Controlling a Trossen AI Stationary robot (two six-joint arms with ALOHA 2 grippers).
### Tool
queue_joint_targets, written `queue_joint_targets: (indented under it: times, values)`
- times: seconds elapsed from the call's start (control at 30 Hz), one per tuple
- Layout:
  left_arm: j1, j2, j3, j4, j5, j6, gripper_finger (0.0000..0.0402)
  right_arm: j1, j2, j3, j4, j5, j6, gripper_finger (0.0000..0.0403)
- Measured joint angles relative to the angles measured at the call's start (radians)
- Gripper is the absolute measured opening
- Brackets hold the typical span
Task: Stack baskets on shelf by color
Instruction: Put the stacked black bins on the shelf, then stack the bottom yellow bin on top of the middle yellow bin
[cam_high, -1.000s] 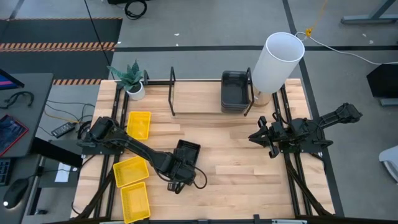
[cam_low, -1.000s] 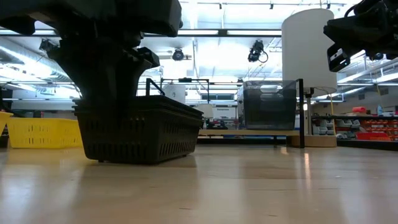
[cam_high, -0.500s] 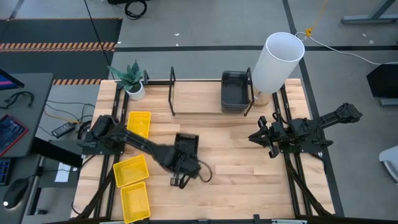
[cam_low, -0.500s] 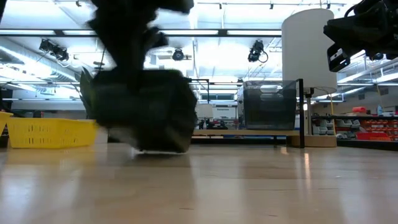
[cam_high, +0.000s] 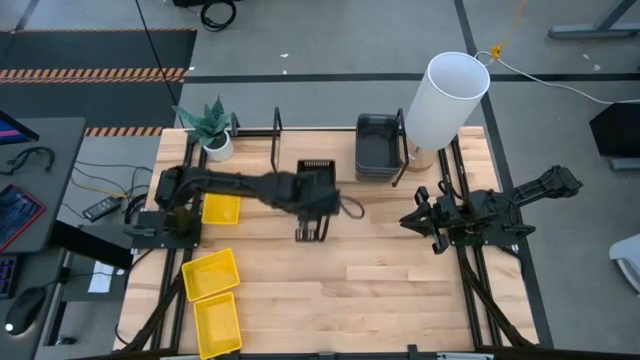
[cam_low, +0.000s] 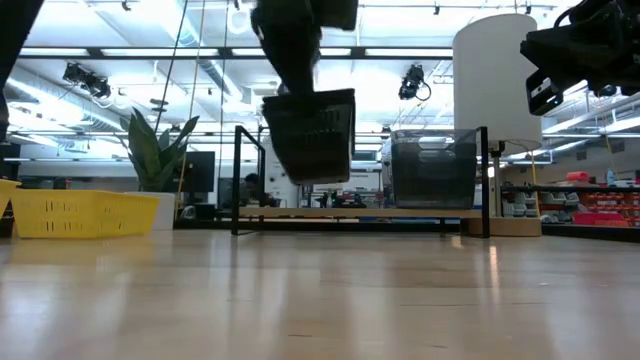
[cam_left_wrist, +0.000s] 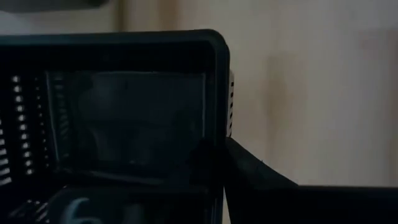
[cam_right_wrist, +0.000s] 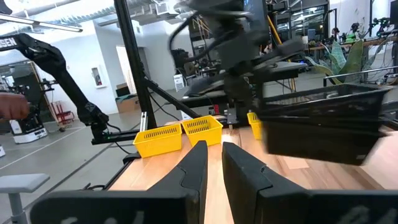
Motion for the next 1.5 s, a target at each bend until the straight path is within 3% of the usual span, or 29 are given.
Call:
queue_joint_targets:
  times: [0.4,0.93,1.3,1.5]
  values:
    - [0.211,0.057,0.0,0.195,0.013,0.182,0.0021,0.0,0.002,0.0,0.006,0.0,0.0,0.0055]
    - [0.315,0.175,0.0,0.373,0.053,0.299,0.0024,0.0,0.018,0.001,0.021,0.0,0.0,0.0055]
    - [0.295,0.175,0.0,0.4,0.078,0.289,0.0169,0.0,0.018,0.001,0.022,0.0,0.0,0.0055]
    - [0.308,0.146,0.0,0.391,0.102,0.238,0.0195,0.0,0.018,0.001,0.021,0.0,0.0,0.0055]
